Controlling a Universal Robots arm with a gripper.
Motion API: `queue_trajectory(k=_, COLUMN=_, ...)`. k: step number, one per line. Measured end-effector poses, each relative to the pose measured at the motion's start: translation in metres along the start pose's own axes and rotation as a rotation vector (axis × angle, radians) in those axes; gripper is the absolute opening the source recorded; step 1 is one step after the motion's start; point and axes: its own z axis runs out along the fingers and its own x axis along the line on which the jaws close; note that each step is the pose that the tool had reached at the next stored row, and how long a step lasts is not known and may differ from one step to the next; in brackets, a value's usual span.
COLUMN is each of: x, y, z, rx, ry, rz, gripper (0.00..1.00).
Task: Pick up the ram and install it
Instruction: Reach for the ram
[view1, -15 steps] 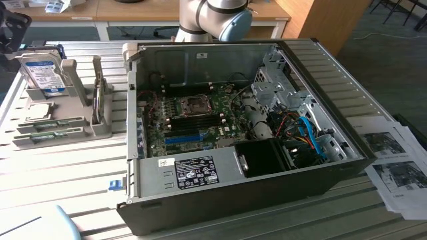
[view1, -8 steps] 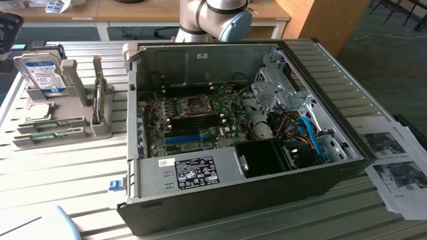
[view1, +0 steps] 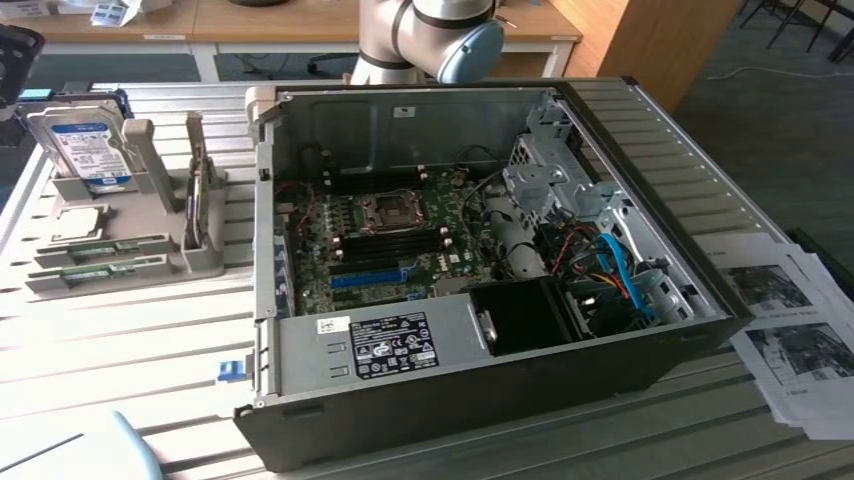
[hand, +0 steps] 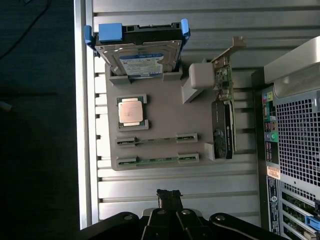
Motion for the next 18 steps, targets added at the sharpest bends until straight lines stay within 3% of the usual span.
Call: queue_trajectory(k=18, x=0.002, y=0.0229, z=0.0027, rx=-0.0001, ry=-0.0001, rz=0.000, gripper=0.09)
